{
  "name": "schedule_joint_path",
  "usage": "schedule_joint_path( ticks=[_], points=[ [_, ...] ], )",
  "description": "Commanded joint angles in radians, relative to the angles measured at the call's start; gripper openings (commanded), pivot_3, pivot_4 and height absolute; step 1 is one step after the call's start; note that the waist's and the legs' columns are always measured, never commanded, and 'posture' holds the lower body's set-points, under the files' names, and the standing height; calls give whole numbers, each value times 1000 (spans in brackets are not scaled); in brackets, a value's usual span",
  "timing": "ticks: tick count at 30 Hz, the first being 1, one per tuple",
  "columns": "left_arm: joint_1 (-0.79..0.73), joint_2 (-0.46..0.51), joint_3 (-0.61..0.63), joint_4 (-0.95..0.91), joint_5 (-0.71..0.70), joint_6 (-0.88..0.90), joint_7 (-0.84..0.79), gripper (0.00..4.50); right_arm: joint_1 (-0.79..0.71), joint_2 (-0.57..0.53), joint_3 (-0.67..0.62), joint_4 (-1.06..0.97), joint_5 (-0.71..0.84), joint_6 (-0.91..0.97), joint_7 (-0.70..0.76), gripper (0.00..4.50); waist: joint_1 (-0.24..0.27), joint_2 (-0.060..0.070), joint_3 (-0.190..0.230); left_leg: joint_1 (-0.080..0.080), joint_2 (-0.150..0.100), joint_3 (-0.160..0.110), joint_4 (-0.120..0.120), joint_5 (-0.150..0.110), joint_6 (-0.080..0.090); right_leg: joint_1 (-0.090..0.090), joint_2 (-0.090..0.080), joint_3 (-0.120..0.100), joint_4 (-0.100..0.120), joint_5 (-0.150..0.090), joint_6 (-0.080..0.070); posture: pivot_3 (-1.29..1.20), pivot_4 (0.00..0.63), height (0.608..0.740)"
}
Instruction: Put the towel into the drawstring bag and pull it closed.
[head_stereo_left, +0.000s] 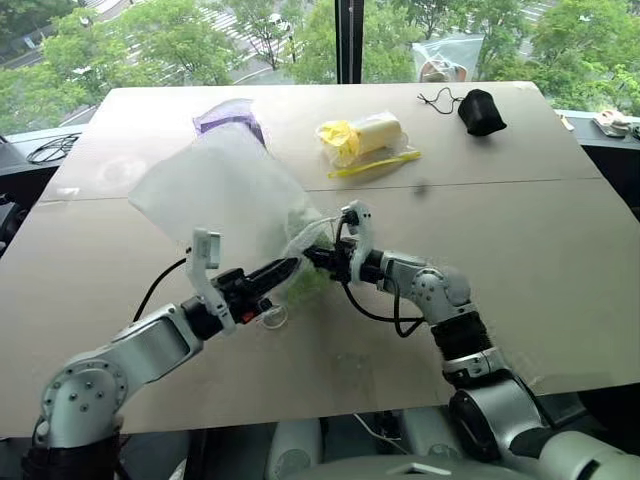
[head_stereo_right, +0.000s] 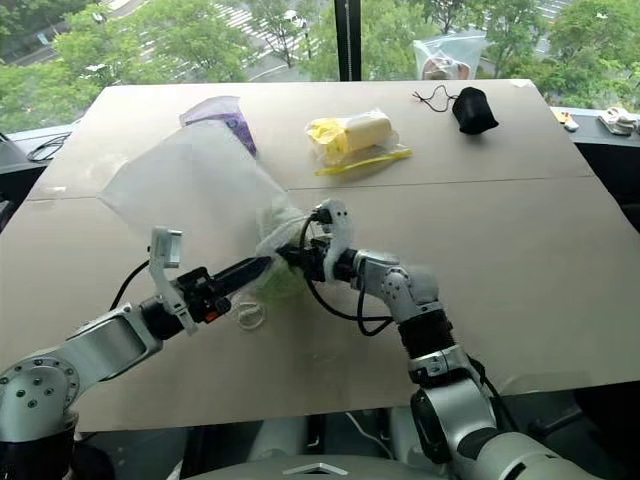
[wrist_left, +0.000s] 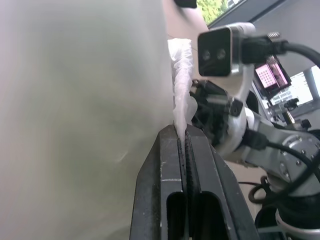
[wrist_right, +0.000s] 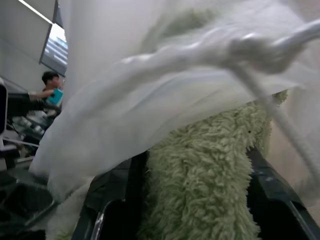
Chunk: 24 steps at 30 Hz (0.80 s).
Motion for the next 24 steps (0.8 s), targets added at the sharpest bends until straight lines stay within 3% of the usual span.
schedule_joint_path(
  ticks=[1, 8, 15, 18, 22, 24],
  points=[
    [-15, 6, 14, 4, -10, -19, -8, 0, 6, -36, 32, -85, -39, -56, 42, 1907, 2, 0, 0, 0, 0, 0, 0, 0, 0, 0, 0, 0, 0, 0, 0, 0, 150, 740],
    [-31, 16, 4, 7, 4, -8, -26, 0, 26, -164, 118, -160, -167, -131, 69, 1907, 1, 0, 0, -1, 0, 1, 1, 0, 0, 0, -1, 1, -2, 0, 0, 0, 150, 740],
    [-32, 32, -16, -2, 33, 6, -57, 0, 29, -174, 120, -182, -170, -156, 110, 1907, 1, 0, 0, 0, 0, 0, -1, 0, 0, 0, 1, 0, -2, 0, 0, 0, 150, 740],
    [-30, 32, -24, -6, 49, 8, -73, 0, 26, -142, 102, -184, -165, -150, 77, 2660, 0, 0, 0, 0, 0, 1, -1, 0, 0, 0, 0, 0, -2, 0, 0, 0, 150, 740],
    [-35, 28, -30, 0, 69, 8, -88, 0, 36, -134, 91, -200, -120, -90, 111, 4466, 1, 0, 0, -1, 0, 1, -1, 0, 0, 0, 0, 0, -2, 0, 0, 0, 150, 740],
    [-38, 27, -33, 2, 79, 6, -97, 0, 39, -143, 68, -228, -79, -47, 132, 4466, 3, 0, 0, -1, 0, 1, -1, 0, 0, 0, -1, 0, -2, 0, 0, 0, 150, 740]
  ],
)
